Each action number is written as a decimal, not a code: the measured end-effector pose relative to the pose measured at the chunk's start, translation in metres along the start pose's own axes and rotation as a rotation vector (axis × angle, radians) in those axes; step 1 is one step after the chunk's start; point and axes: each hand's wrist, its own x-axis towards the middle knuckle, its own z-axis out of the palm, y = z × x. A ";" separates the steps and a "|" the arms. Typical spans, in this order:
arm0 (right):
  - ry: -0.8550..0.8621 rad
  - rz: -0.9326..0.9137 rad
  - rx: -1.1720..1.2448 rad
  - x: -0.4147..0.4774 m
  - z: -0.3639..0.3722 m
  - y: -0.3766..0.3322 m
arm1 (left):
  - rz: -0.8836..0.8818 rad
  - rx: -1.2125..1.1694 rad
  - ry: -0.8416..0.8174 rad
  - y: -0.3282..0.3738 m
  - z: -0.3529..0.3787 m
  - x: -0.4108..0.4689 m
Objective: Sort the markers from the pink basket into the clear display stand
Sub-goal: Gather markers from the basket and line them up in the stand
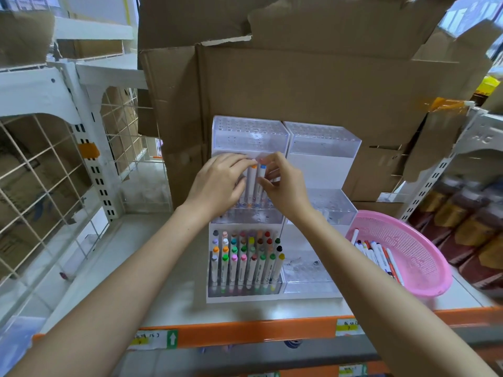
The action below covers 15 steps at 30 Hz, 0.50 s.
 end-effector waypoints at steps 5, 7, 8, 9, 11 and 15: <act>-0.010 0.070 0.022 0.004 -0.003 -0.004 | -0.012 -0.011 0.004 0.000 -0.001 0.000; -0.012 0.079 0.026 0.006 -0.005 -0.004 | -0.019 -0.017 0.004 0.001 -0.001 0.001; -0.016 0.075 0.022 0.006 -0.005 -0.003 | -0.024 -0.019 0.005 0.002 -0.001 0.001; -0.020 0.069 0.017 0.006 -0.005 -0.003 | -0.029 -0.021 0.008 0.002 -0.001 0.001; -0.022 0.075 0.015 0.006 -0.004 -0.003 | -0.037 -0.028 0.014 0.003 0.000 0.001; -0.030 0.073 -0.024 0.007 -0.005 -0.003 | -0.045 -0.026 0.017 0.004 0.002 0.001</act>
